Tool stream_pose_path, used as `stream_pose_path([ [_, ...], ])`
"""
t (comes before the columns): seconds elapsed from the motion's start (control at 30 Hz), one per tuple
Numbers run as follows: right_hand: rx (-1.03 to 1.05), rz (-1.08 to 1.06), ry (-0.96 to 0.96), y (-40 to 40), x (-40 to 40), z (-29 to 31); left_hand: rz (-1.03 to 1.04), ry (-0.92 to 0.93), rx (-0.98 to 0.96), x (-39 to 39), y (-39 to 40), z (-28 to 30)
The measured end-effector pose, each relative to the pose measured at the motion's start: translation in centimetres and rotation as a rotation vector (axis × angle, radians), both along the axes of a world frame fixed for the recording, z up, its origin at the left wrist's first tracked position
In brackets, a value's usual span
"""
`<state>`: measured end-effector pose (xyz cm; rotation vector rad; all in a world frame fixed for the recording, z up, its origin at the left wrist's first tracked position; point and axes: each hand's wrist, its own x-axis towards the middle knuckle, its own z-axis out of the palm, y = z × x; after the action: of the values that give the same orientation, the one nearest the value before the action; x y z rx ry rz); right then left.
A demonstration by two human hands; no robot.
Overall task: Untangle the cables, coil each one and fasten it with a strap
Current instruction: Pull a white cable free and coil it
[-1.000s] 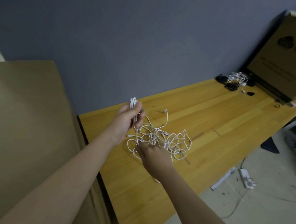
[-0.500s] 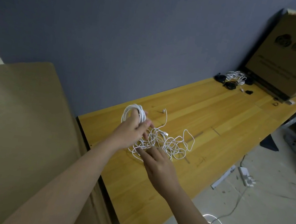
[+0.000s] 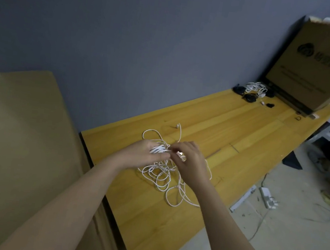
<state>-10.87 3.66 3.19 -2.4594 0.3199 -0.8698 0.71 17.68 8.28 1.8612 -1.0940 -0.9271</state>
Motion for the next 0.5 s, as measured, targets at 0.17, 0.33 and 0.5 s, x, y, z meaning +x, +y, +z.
stream_pose_path([
  [0.17, 0.065, 0.000, 0.339, -2.0, -0.3, -4.6, 0.127, 0.256, -0.166, 1.0, 0.6, 0.7],
  [0.33, 0.076, -0.210, 0.596, -3.2, 0.0, -4.4, 0.194, 0.321, -0.256, 0.1, 0.1, 1.0],
  [0.5, 0.415, -0.370, 0.130, -4.4, 2.7, 3.0, 0.285, 0.308, -0.335, 0.5, 0.5, 1.2],
])
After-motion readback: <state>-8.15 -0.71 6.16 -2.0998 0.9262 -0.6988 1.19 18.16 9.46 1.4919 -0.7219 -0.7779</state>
